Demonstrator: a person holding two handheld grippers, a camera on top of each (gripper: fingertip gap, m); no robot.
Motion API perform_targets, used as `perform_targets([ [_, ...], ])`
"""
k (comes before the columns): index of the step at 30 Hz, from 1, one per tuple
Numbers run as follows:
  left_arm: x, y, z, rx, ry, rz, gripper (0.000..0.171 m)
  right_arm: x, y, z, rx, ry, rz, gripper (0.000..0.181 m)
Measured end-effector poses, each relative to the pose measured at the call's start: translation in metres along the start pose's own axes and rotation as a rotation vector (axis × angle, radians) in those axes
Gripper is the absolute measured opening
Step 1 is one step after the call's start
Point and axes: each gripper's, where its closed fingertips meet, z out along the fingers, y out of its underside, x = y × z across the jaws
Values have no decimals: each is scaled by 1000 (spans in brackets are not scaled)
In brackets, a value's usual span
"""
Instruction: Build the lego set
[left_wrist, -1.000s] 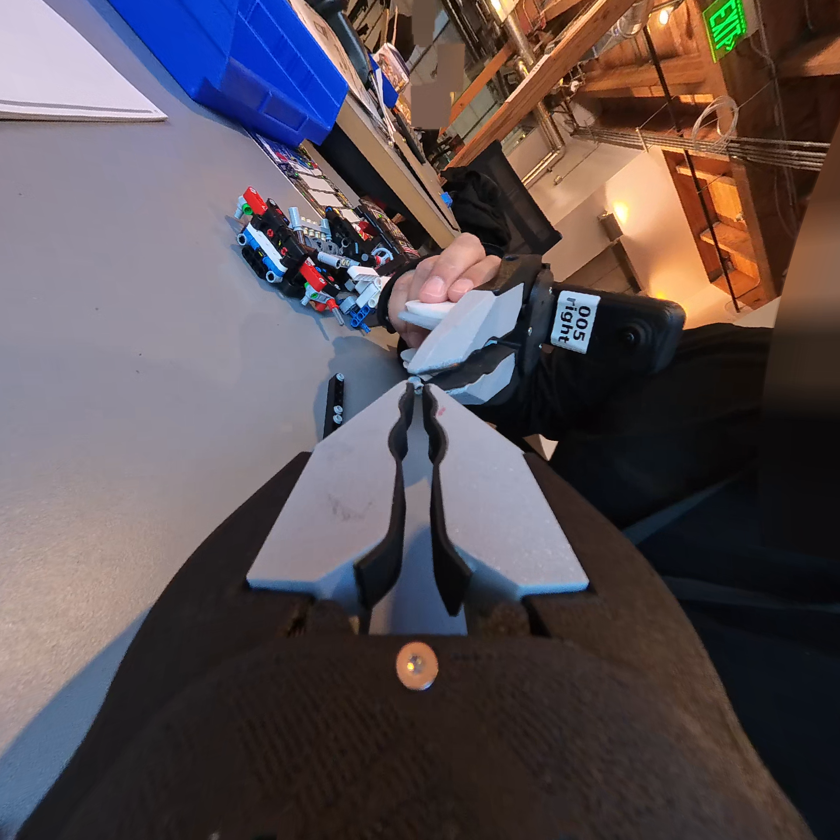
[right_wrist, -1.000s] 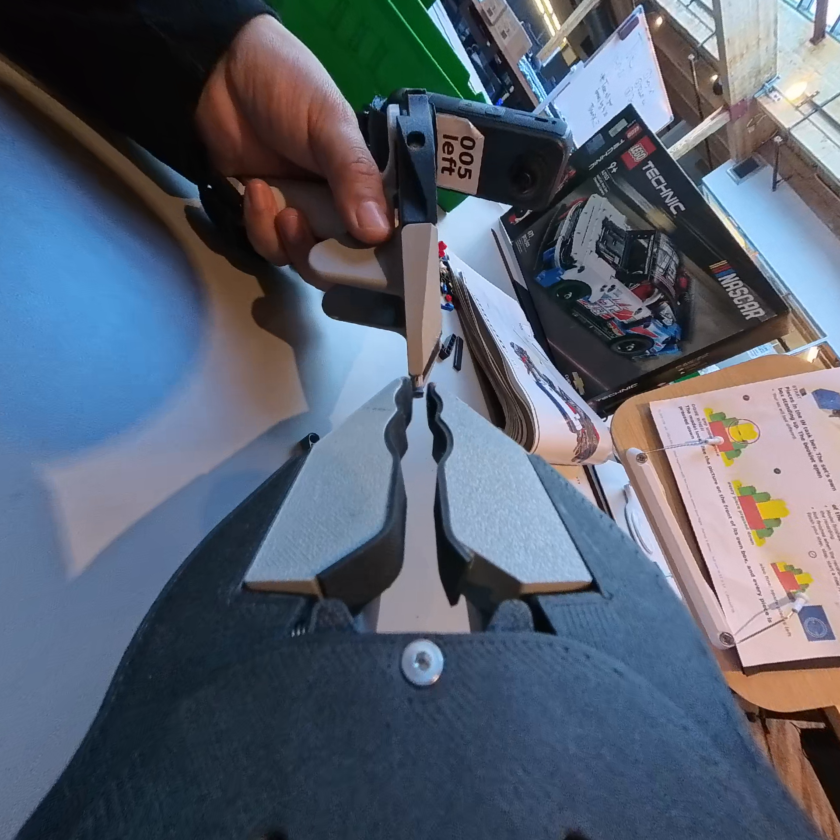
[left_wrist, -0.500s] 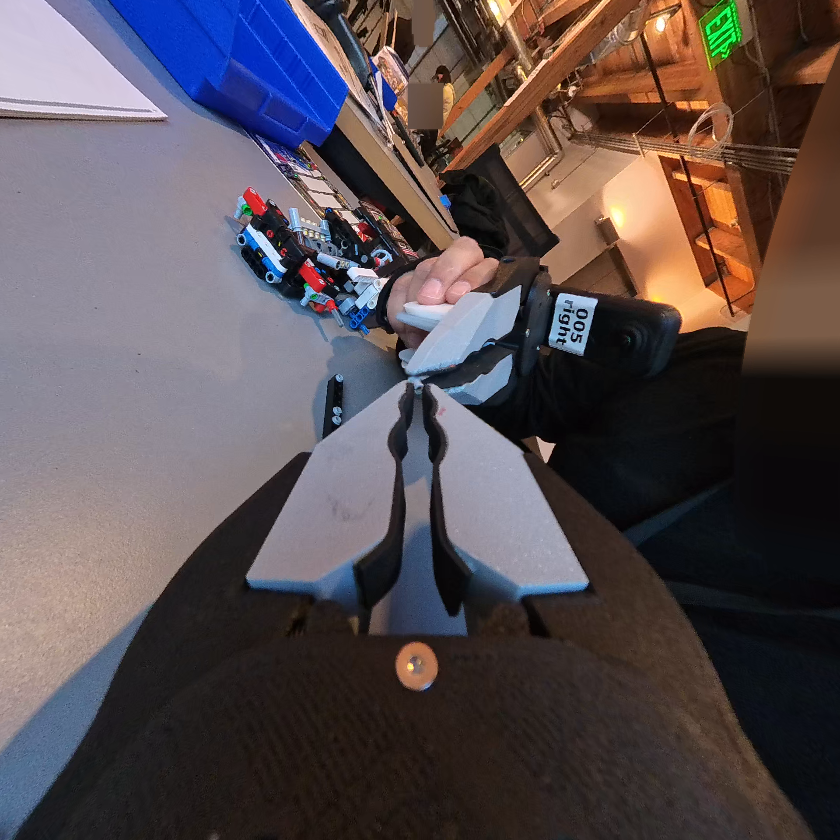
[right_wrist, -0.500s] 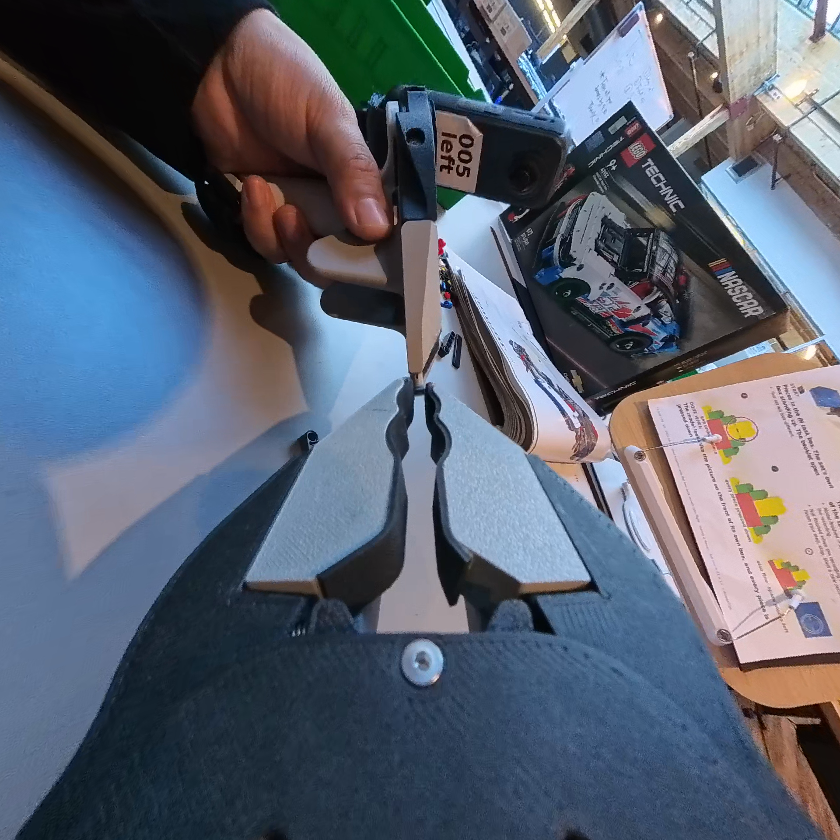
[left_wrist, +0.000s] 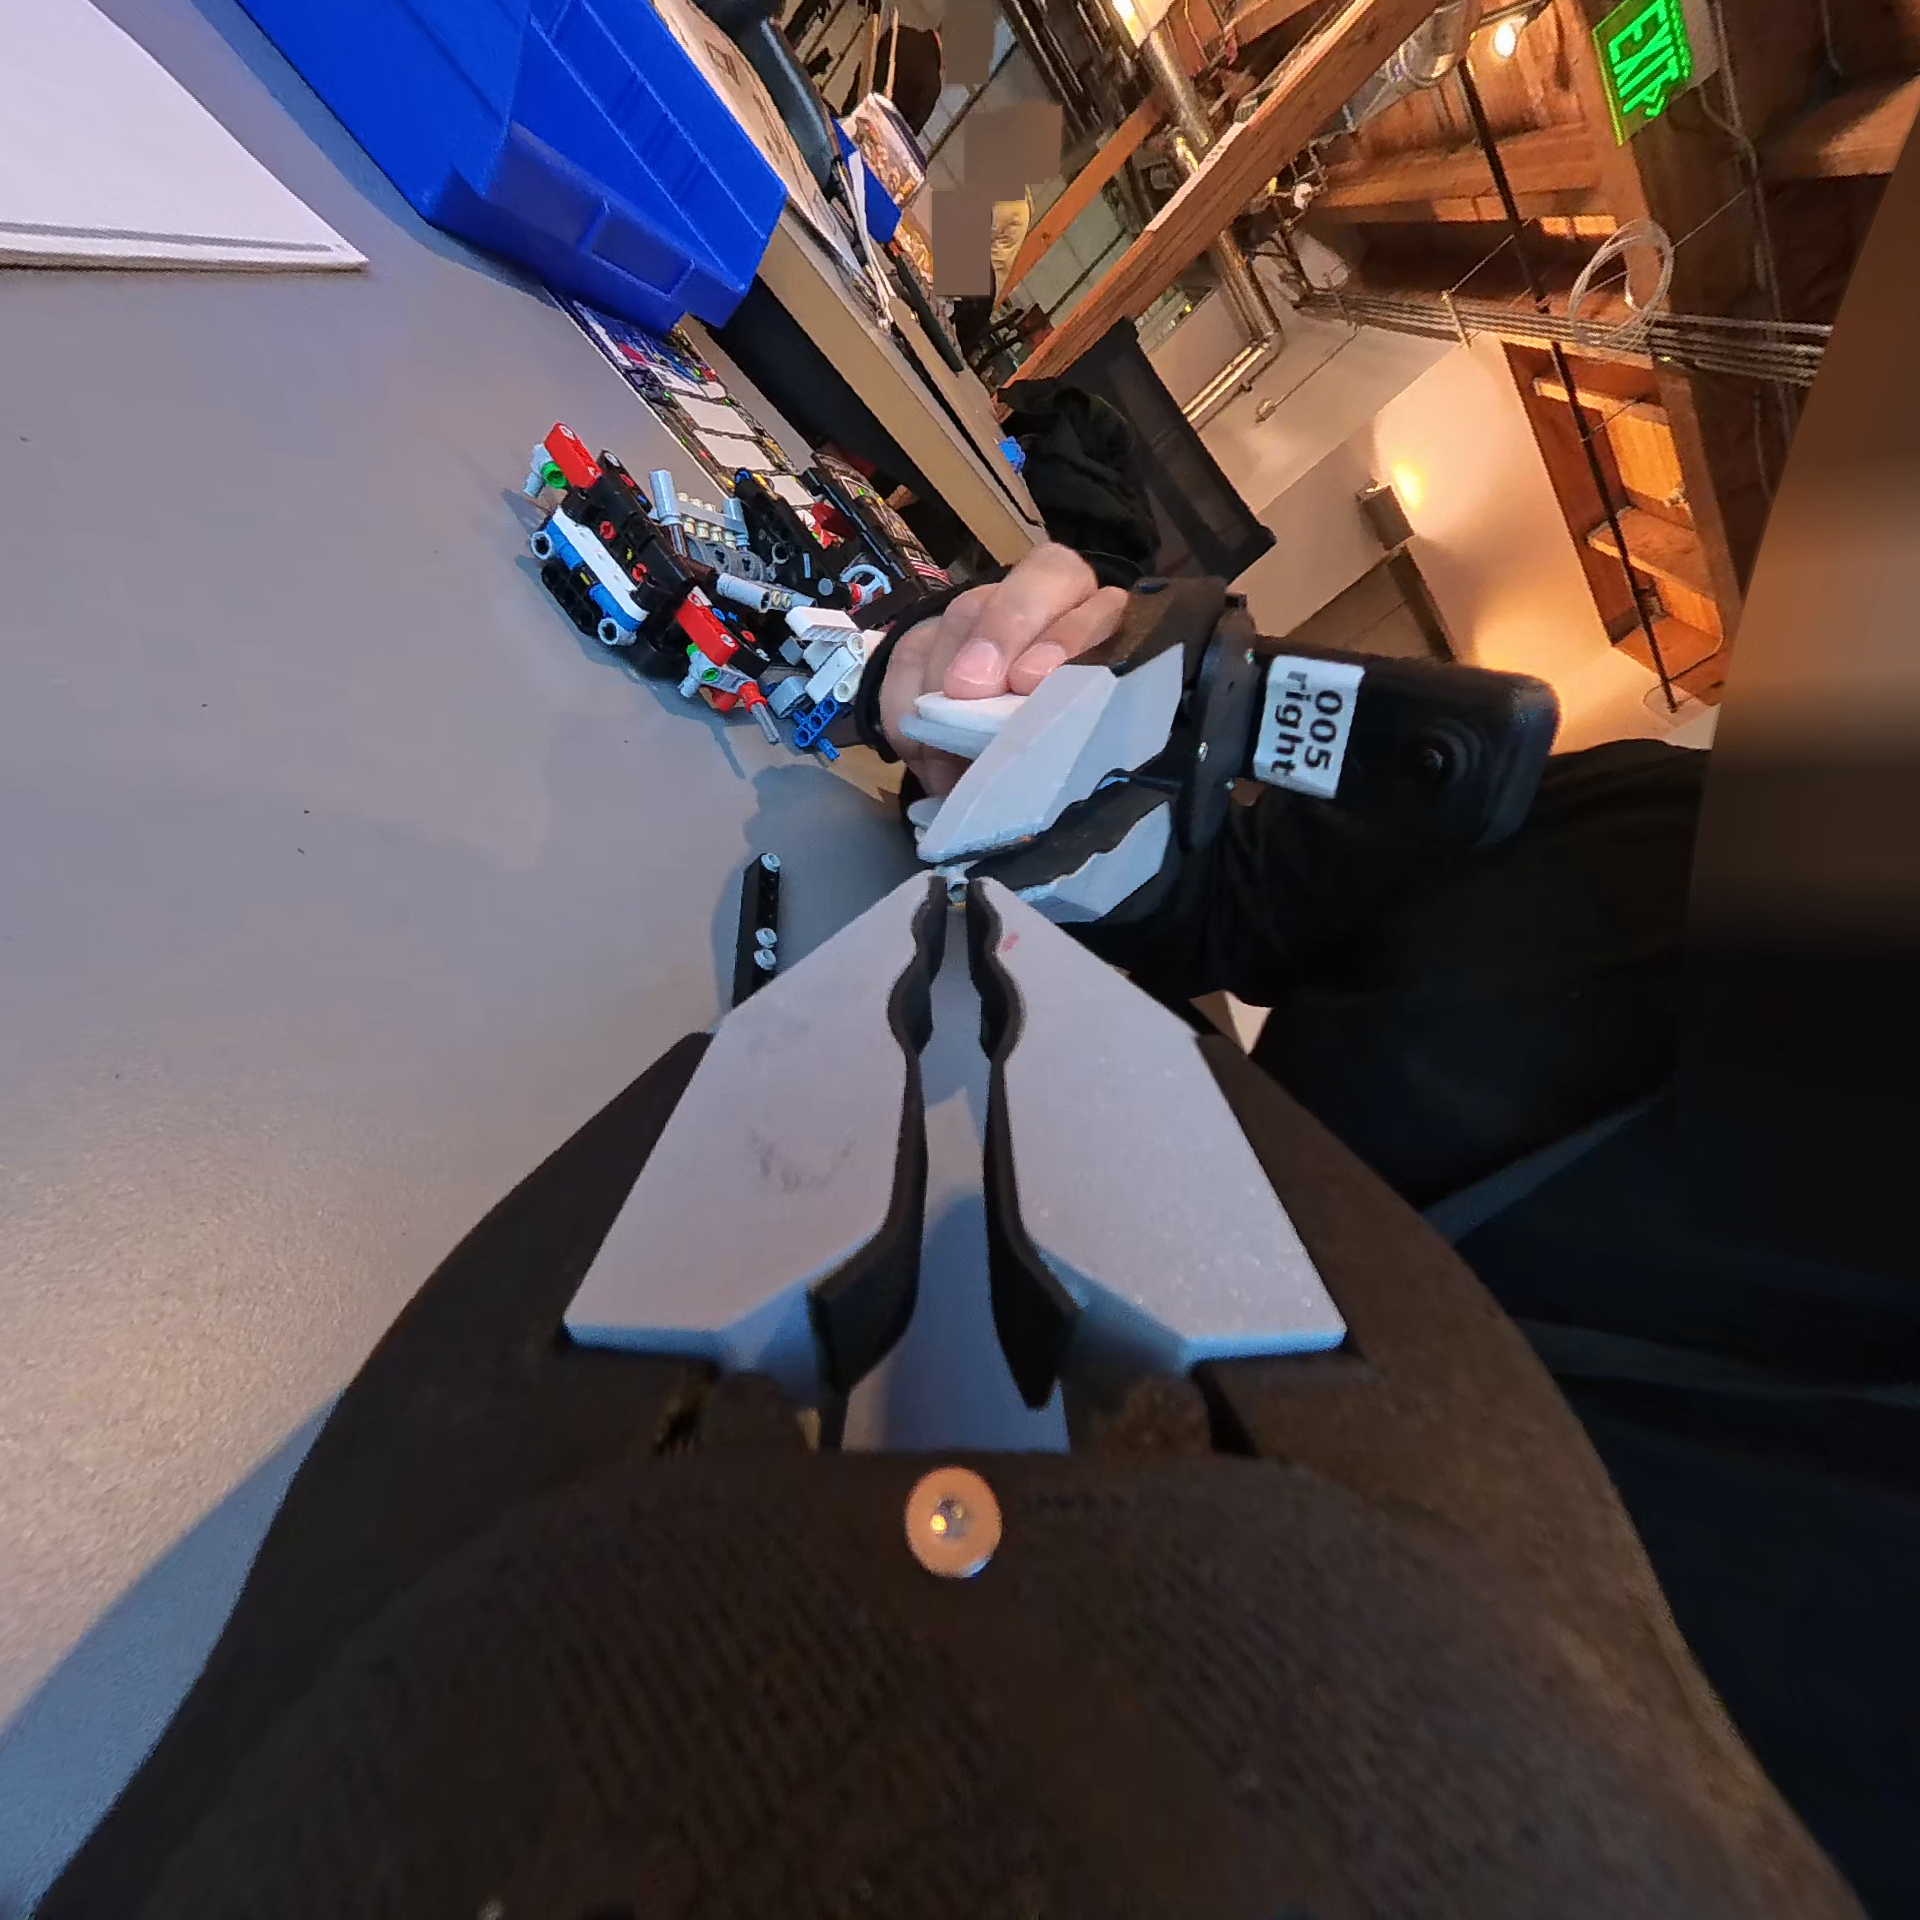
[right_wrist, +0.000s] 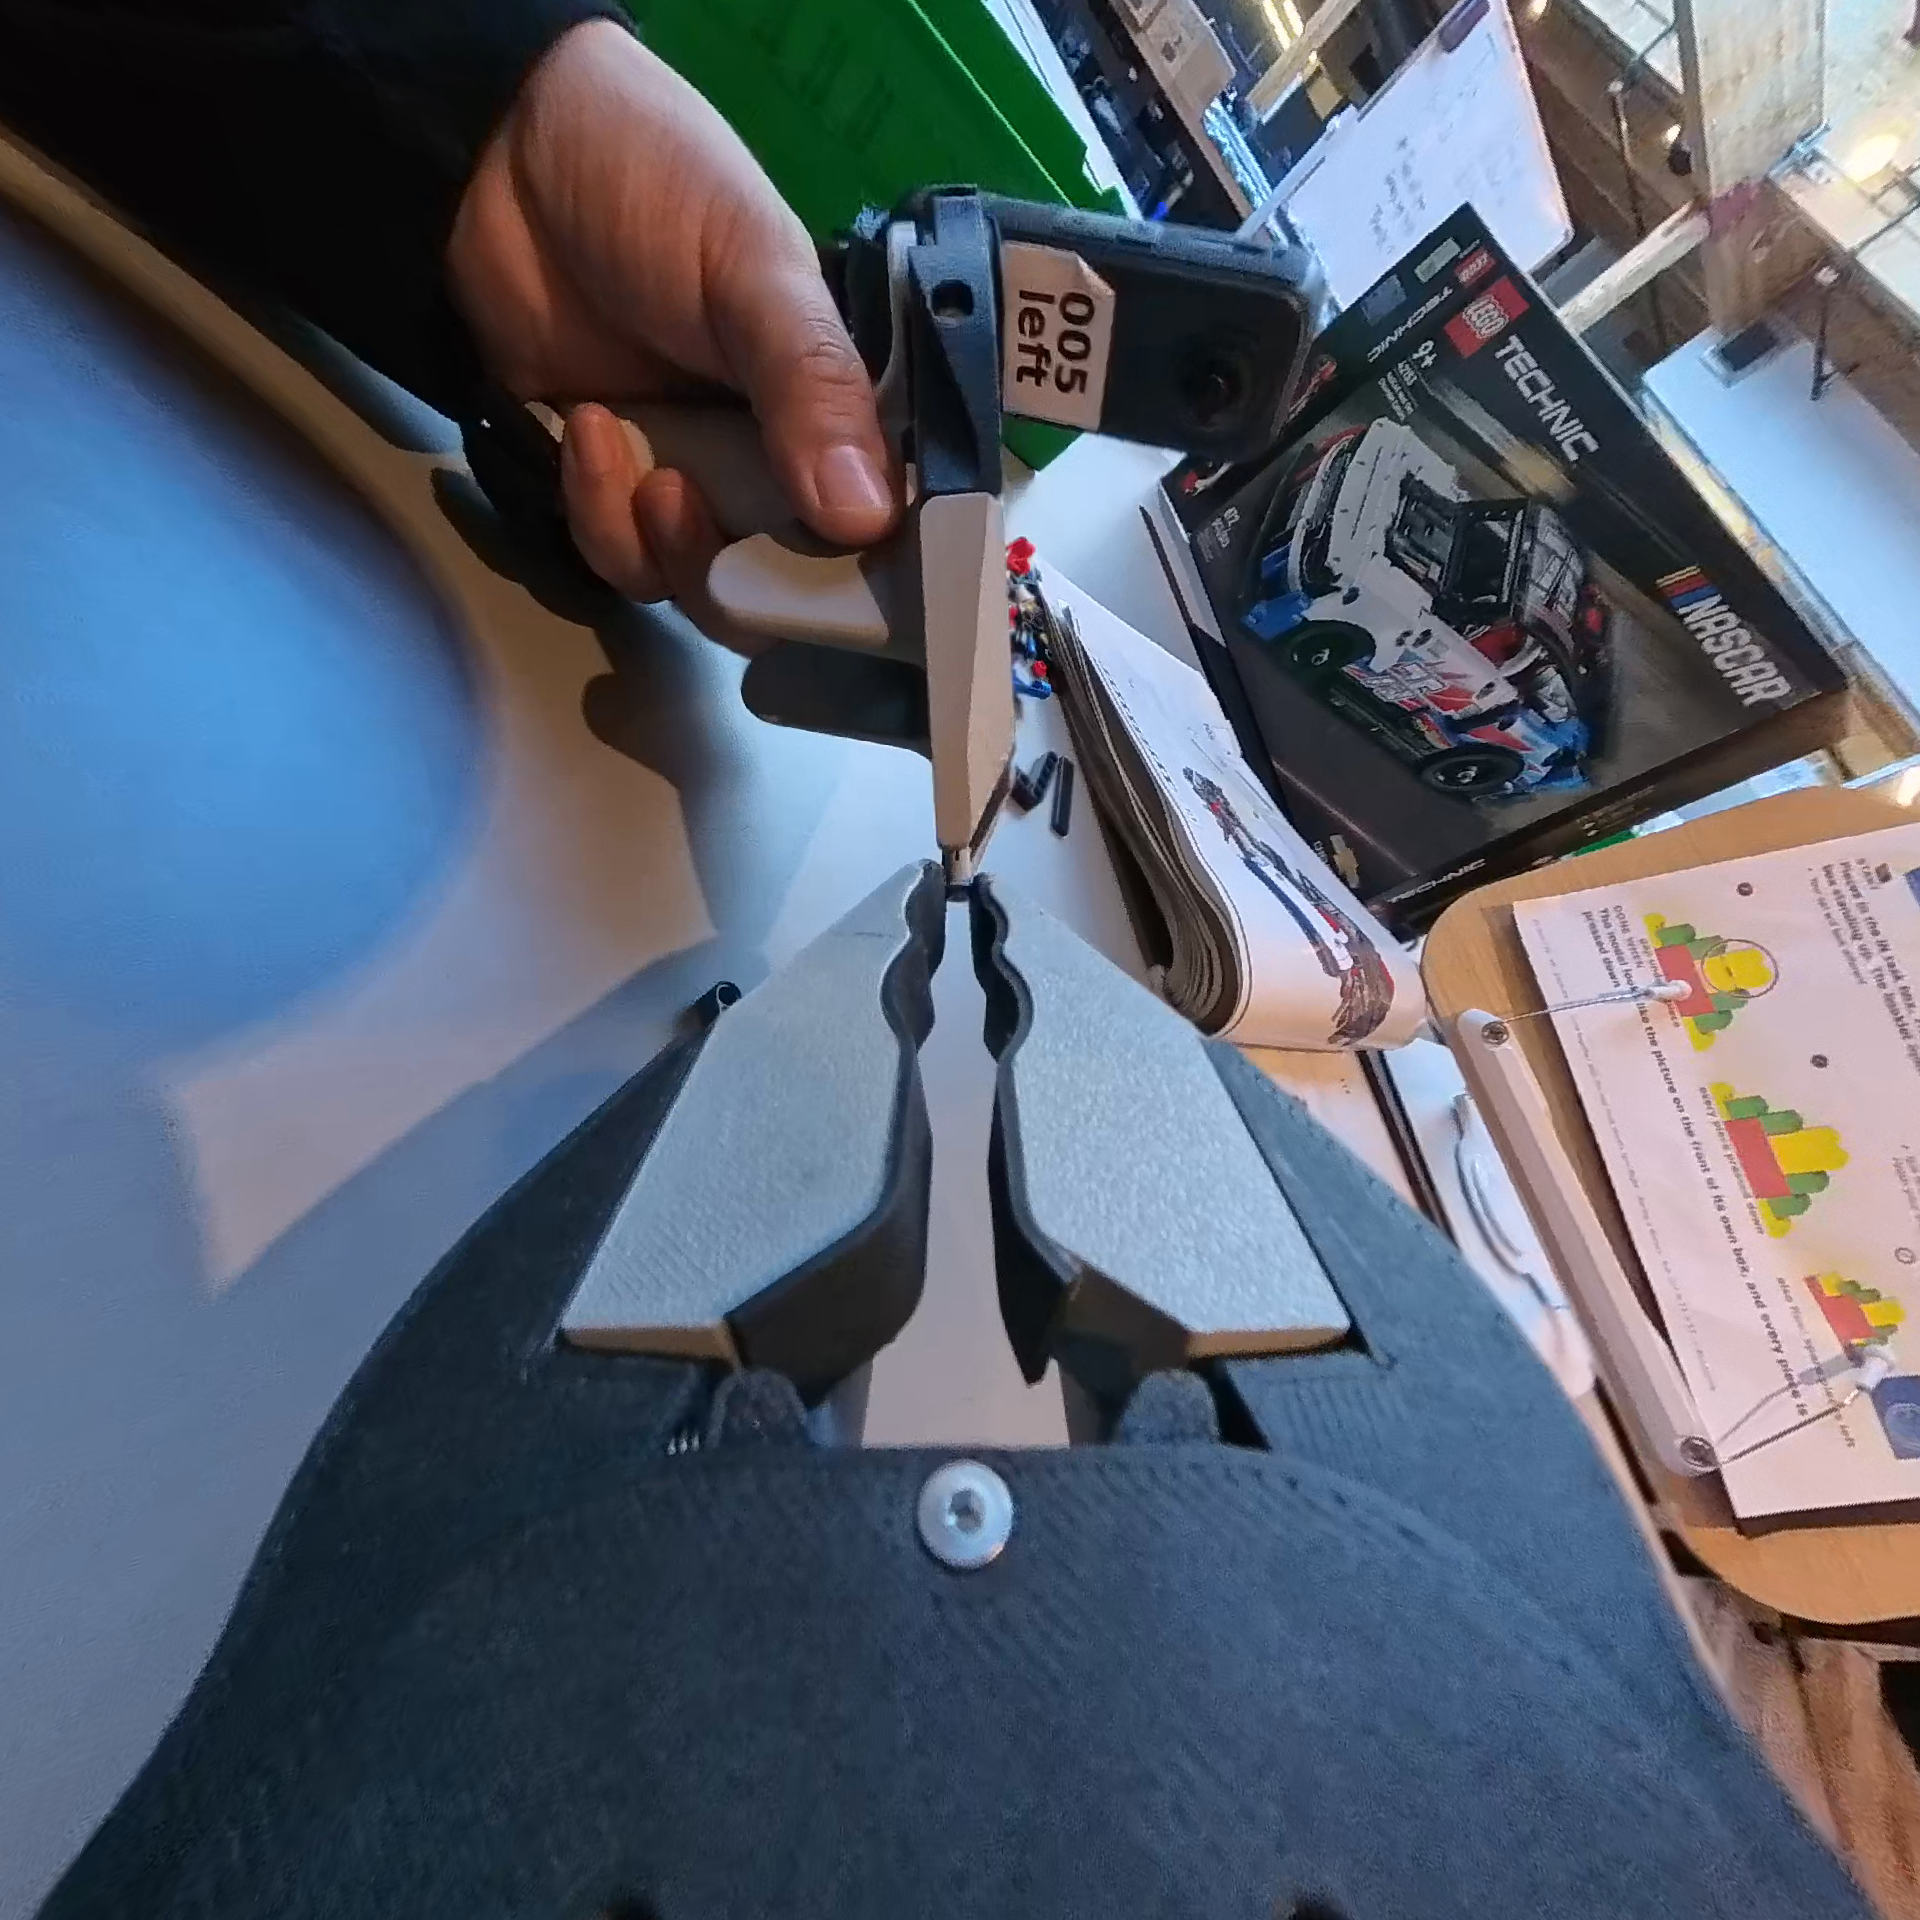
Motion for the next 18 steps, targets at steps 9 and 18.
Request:
perform_targets([
  [9, -27, 7, -11, -203, -389, 503, 14, -4, 10, 3, -28, -134, 231, 2],
  [18, -30, 23, -7, -336, -462, 737, 10, -21, 23, 10, -114, -231, 288, 2],
])
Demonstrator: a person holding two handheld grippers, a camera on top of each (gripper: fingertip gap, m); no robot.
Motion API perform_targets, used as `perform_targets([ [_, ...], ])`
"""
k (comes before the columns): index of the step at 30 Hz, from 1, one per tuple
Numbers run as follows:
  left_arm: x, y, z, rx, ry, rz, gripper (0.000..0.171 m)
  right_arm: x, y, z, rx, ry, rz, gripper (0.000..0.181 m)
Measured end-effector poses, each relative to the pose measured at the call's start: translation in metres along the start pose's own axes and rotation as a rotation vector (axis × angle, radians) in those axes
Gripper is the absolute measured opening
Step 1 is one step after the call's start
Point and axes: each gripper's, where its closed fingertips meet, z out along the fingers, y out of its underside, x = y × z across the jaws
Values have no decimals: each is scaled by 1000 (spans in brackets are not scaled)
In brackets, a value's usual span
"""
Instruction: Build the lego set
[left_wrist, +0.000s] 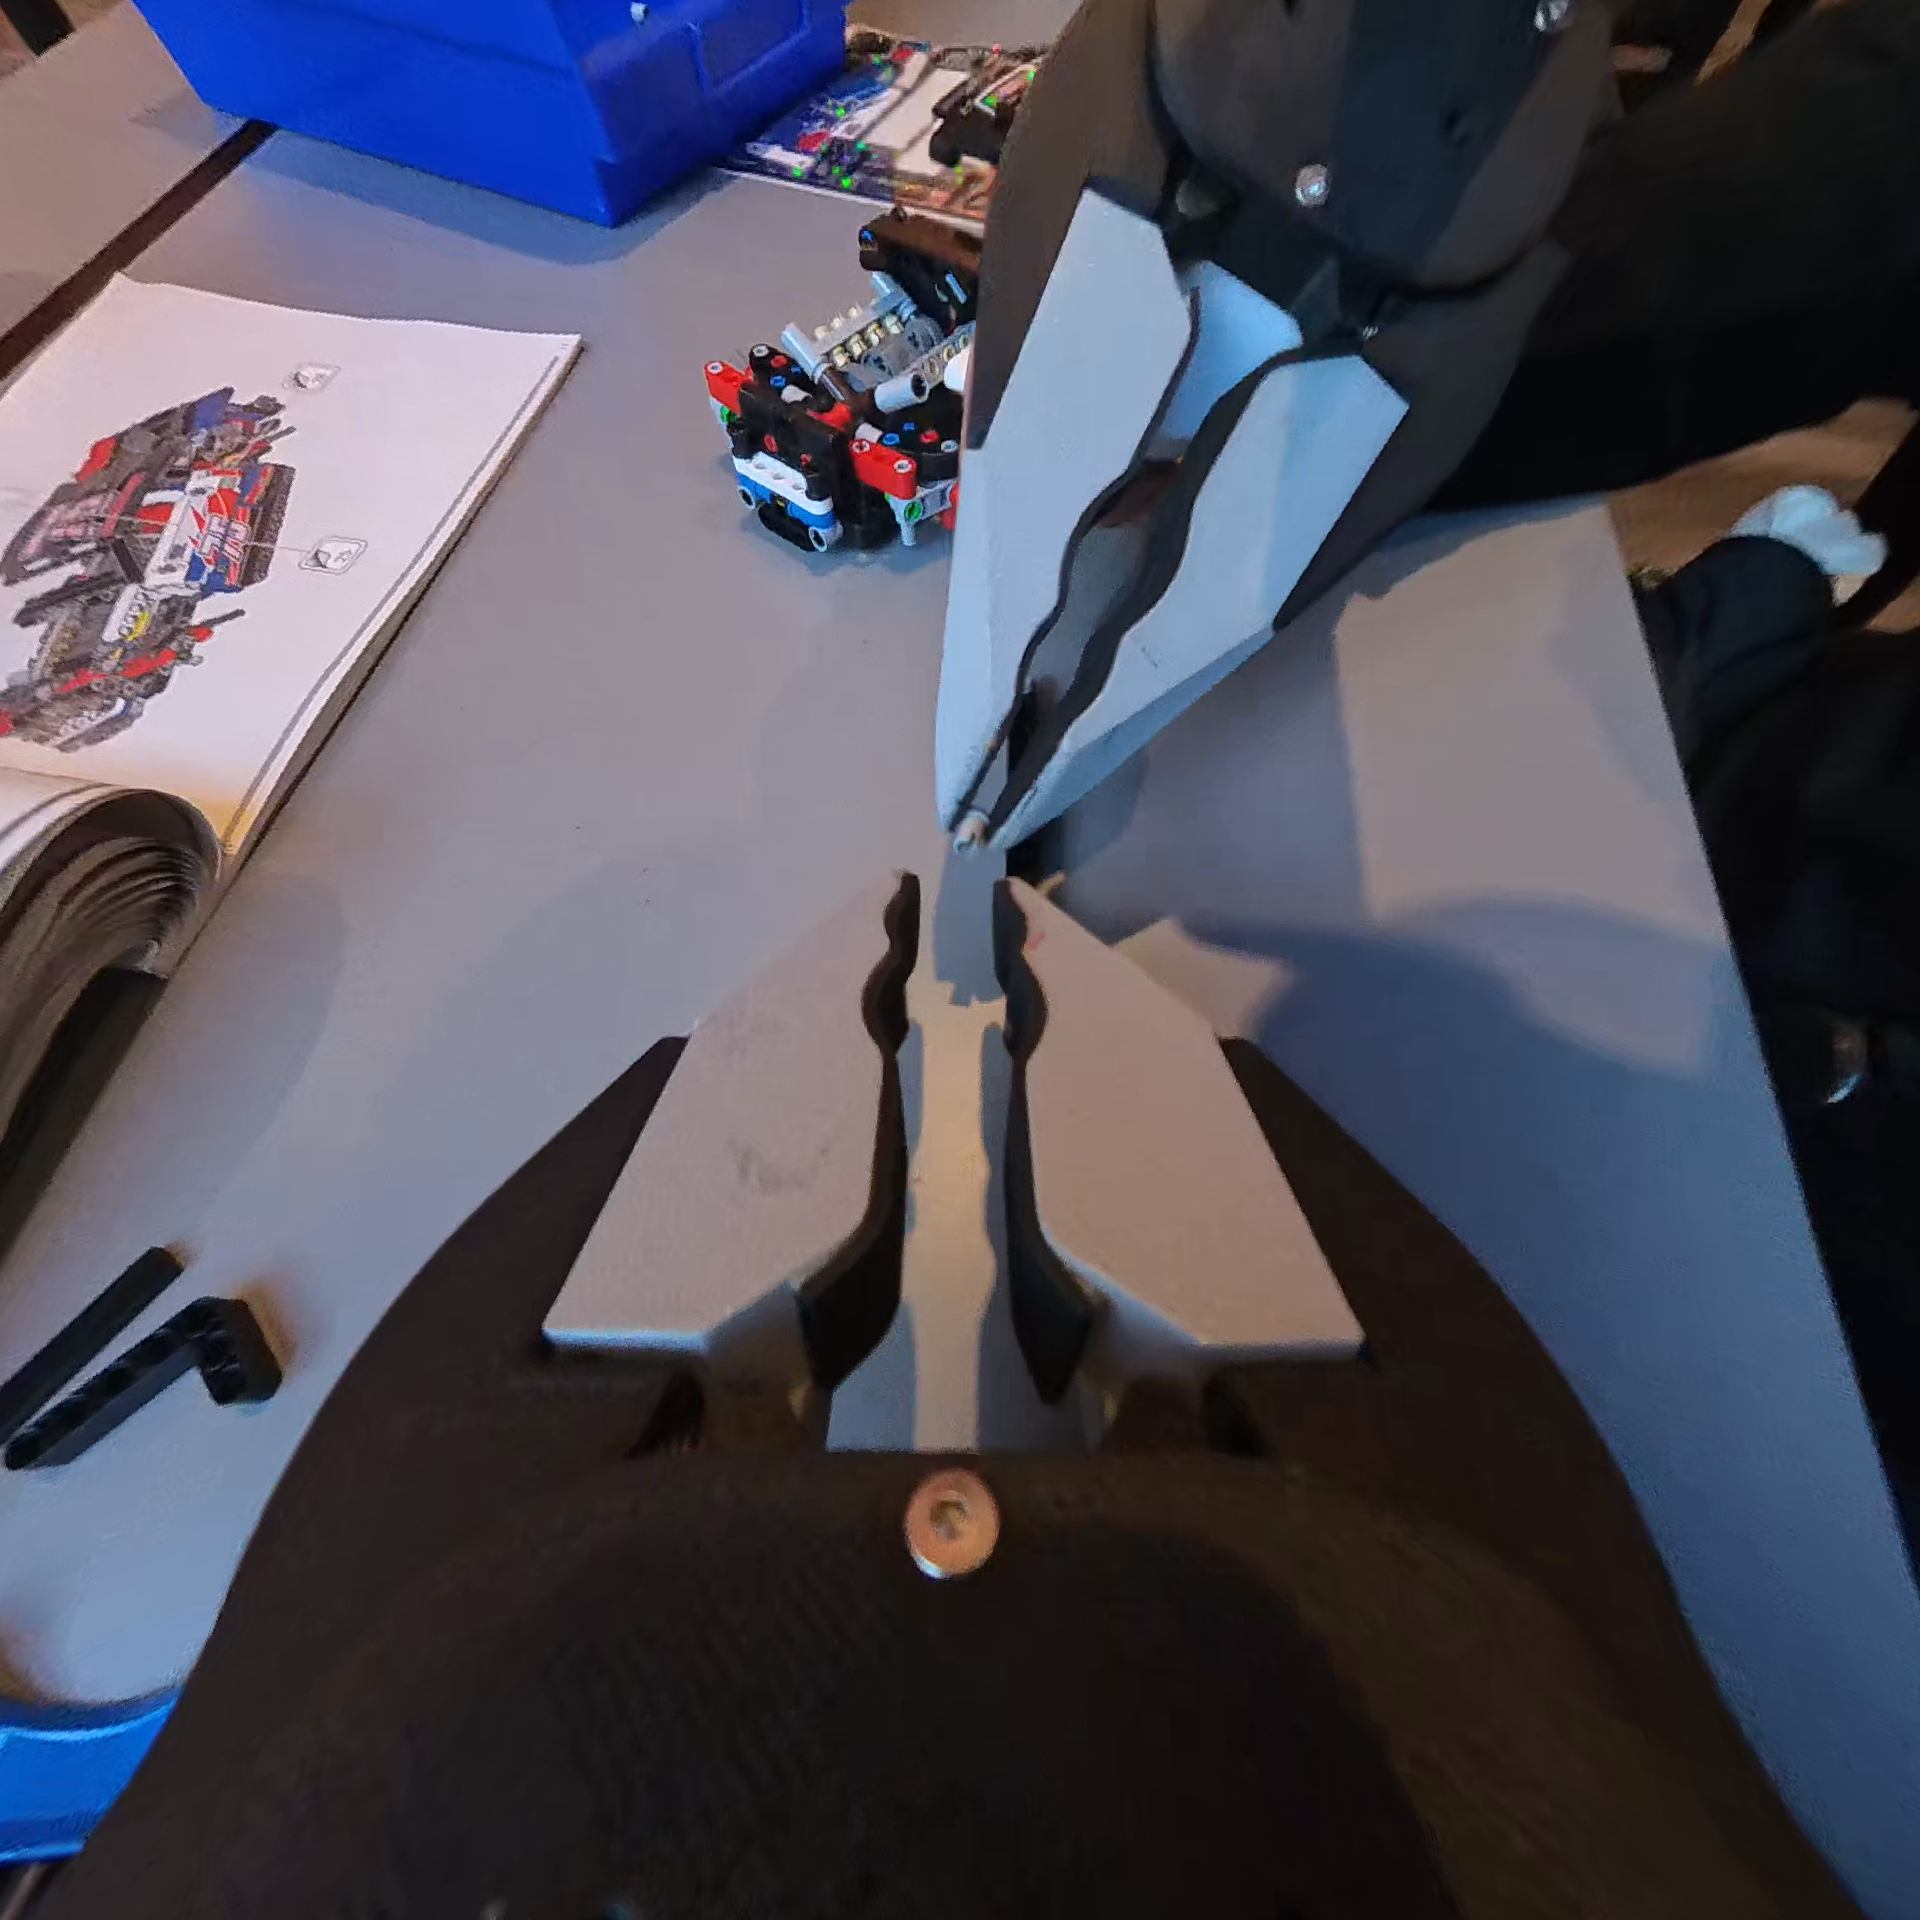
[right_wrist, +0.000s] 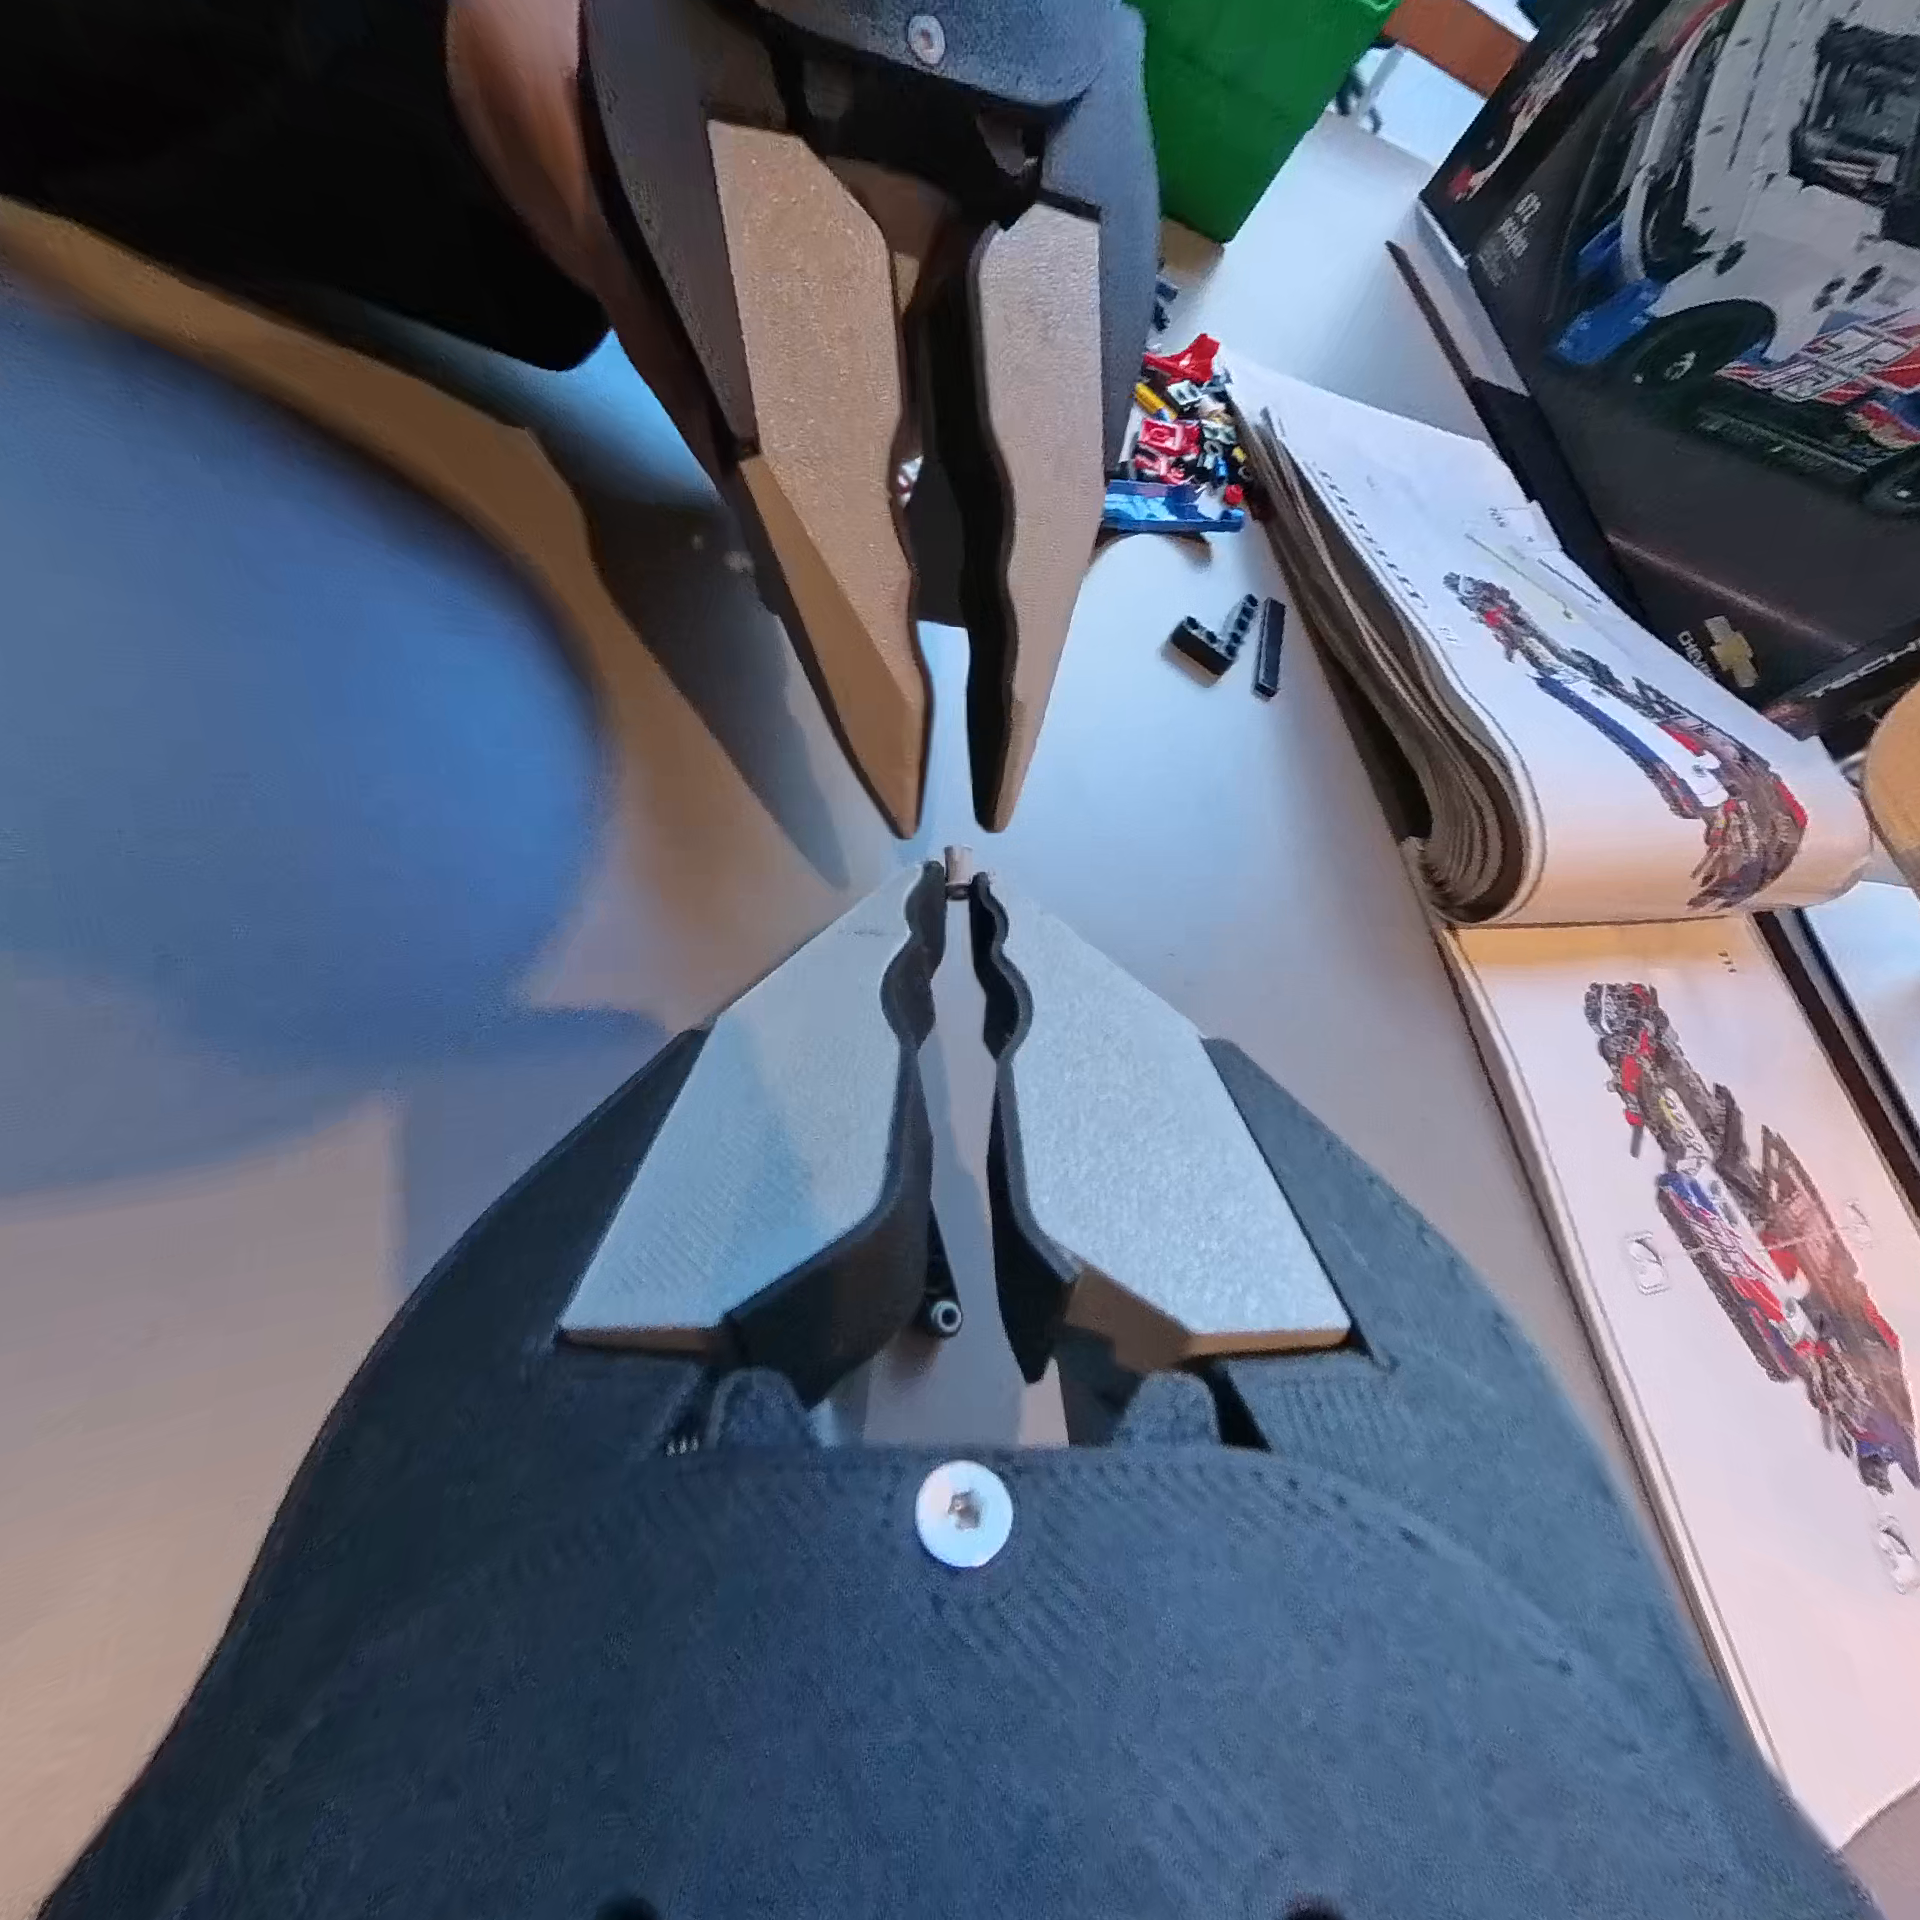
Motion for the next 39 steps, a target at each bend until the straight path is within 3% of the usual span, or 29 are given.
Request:
perform_targets([
  [13, 10, 14, 10, -94, -6, 120, 0, -13, 6, 6, -34, -76, -2, 2],
  [39, 12, 12, 10, -106, -37, 184, 1, -17, 14, 9, -81, -82, -48, 3],
])
